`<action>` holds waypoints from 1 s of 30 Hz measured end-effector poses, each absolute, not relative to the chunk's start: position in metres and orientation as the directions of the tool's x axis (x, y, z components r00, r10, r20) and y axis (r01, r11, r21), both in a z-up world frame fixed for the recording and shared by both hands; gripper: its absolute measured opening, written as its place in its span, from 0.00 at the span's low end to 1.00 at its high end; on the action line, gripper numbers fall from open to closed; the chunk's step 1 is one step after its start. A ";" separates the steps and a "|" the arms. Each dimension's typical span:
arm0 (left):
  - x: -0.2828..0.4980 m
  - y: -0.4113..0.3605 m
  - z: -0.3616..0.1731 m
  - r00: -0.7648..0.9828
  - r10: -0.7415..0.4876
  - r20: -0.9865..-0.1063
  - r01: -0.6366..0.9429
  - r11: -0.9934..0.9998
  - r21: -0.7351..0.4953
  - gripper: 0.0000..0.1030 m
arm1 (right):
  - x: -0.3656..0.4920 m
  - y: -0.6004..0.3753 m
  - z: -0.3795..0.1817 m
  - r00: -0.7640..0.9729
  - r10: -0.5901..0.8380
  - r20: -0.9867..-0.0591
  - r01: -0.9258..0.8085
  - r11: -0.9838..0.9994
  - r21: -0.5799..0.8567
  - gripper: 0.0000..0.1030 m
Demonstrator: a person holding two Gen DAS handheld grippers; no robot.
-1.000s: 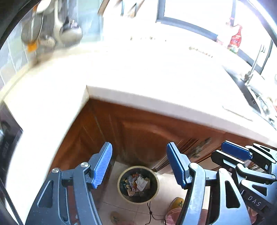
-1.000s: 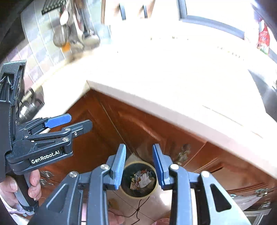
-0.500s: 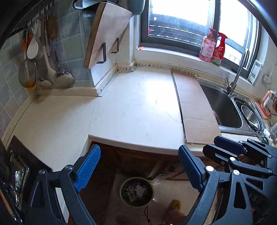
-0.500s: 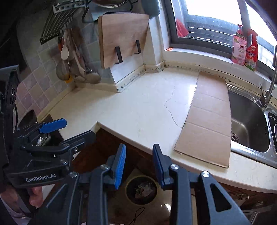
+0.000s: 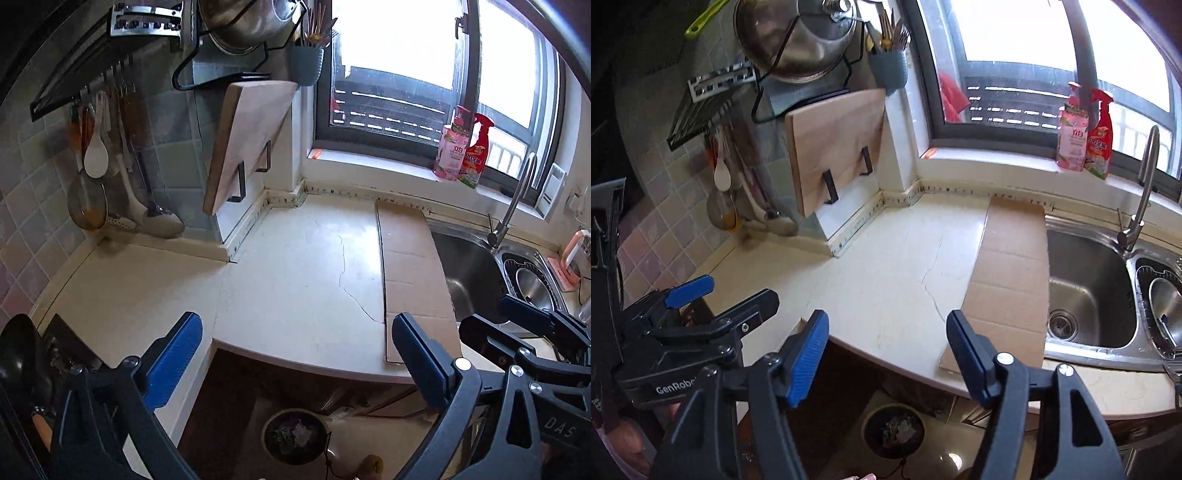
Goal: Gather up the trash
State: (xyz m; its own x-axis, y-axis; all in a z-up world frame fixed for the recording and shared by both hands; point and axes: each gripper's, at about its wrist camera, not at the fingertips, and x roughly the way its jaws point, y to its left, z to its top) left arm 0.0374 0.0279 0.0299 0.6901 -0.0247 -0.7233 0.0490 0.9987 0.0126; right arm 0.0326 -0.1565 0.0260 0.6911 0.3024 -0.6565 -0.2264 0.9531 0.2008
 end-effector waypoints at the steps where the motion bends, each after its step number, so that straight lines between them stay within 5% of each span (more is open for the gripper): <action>1: 0.037 0.027 0.035 0.698 -0.014 -0.716 0.040 0.999 0.020 0.99 | 0.033 -0.157 0.029 0.697 0.298 -0.653 -0.220 0.955 0.200 0.67; 30: 0.034 0.023 0.043 0.695 0.021 -0.719 0.005 0.999 0.034 0.99 | 0.023 -0.159 0.043 0.736 0.215 -0.642 -0.117 0.974 0.192 0.68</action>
State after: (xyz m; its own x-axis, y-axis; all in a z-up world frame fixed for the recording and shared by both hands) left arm 0.0336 0.0230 0.0427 0.6945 0.0208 -0.7192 0.0049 0.9994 0.0337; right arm 0.0228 -0.1586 0.0425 0.7356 0.2152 -0.6423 -0.1171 0.9743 0.1923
